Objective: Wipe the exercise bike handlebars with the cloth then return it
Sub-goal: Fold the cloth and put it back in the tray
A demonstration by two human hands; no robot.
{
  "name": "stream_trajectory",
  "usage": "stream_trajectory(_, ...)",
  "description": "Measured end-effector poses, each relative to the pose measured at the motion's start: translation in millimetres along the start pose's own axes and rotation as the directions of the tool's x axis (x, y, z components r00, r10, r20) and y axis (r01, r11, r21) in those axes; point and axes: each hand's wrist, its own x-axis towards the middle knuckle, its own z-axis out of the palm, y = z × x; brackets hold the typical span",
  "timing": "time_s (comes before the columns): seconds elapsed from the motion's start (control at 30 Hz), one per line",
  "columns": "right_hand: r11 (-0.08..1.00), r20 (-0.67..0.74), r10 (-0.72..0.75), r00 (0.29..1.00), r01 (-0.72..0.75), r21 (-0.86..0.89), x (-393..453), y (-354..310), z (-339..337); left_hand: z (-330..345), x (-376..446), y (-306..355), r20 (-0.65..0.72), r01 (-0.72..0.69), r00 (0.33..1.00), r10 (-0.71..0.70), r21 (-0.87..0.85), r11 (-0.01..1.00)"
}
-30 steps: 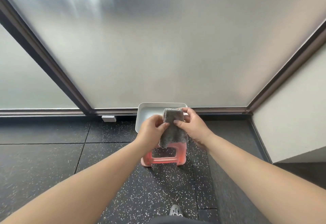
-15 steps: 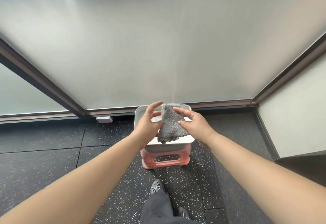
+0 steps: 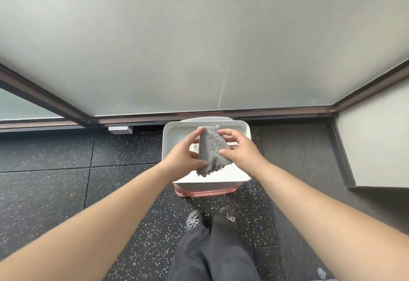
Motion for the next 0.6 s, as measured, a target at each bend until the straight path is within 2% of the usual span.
stream_trajectory(0.27,0.992,0.024,0.074,0.997,-0.071,-0.104,90,77,14,4,83,-79,-0.049,0.049,0.998,-0.044,0.123,0.991)
stream_trajectory(0.47,0.968,-0.001,0.075,0.997,-0.073,-0.238,132,136,22,15,135,-135,-0.050,0.046,0.998,-0.038,0.166,0.985)
stream_trajectory(0.6,0.903,0.005,0.039,0.999,-0.033,-0.429,142,161,24,20,155,-151,-0.136,0.059,0.990,-0.025,0.250,0.966)
